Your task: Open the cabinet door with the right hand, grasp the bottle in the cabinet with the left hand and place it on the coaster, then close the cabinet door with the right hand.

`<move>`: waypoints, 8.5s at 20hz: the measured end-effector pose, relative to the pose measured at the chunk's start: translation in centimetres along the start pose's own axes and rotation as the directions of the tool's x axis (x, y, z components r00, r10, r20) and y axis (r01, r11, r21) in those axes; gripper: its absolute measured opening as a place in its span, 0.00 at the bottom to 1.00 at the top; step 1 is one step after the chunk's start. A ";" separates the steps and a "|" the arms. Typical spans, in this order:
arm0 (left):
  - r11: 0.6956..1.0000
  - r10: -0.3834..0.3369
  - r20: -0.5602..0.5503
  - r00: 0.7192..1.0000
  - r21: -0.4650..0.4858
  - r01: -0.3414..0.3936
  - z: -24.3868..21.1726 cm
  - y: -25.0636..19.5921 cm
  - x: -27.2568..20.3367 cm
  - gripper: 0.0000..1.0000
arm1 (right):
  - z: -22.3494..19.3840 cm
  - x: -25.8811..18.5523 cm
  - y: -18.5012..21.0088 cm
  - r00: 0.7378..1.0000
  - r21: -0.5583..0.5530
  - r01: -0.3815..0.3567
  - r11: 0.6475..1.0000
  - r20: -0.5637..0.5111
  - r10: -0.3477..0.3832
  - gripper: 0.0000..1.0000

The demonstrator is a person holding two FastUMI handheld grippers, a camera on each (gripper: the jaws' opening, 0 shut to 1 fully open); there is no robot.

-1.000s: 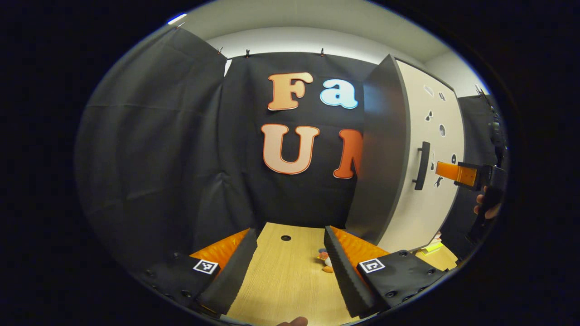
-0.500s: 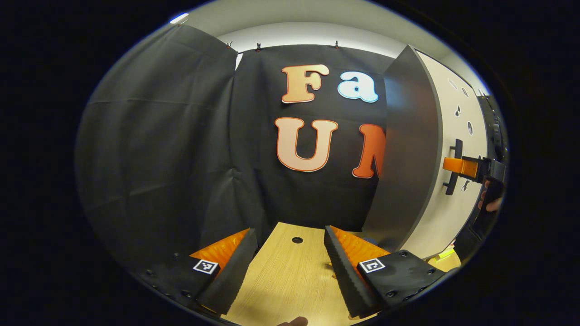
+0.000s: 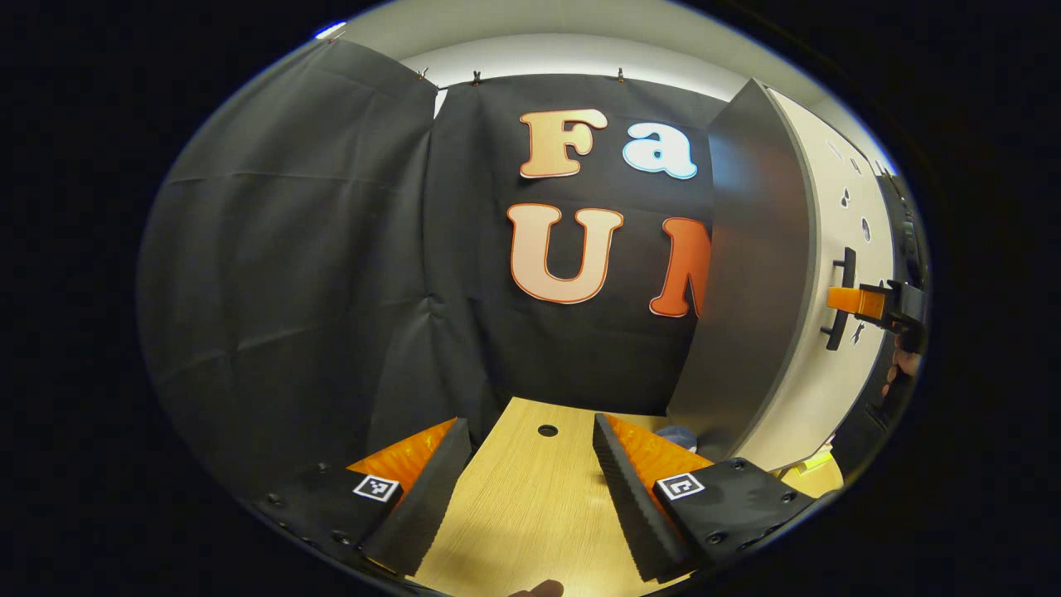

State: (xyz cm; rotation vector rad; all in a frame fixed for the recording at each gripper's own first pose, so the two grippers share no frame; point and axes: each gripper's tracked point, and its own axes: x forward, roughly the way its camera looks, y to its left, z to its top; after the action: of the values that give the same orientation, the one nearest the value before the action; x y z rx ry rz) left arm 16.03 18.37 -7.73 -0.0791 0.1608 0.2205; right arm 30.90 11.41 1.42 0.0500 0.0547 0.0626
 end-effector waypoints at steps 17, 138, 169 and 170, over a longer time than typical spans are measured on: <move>0.988 -0.151 0.021 0.988 0.016 0.151 -1.3 -1.2 -8.9 0.97 | -0.3 -15.4 -7.0 0.986 0.014 0.163 0.987 -0.022 -0.163 0.23; 0.849 -0.520 0.130 0.844 0.190 0.494 4.6 -51.8 9.7 0.85 | -2.4 -17.6 -13.7 0.986 -0.058 0.130 0.990 -0.096 -0.135 0.22; 0.943 -0.263 -0.031 0.964 0.203 0.263 -26.8 -32.7 -4.8 0.85 | -8.3 -23.4 -12.4 0.952 -0.002 -0.016 1.000 -0.305 0.014 0.20; 0.948 -0.240 -0.042 0.970 0.207 0.243 -27.7 -32.0 -4.5 0.86 | -8.5 -23.6 -12.5 0.948 0.004 -0.009 1.000 -0.319 0.009 0.20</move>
State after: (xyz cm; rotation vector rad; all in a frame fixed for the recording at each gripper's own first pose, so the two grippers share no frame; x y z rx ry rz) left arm 14.70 -16.37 -32.30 0.1106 0.1886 -0.0429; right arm 7.69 -2.10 -6.49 0.0424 0.3790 0.0794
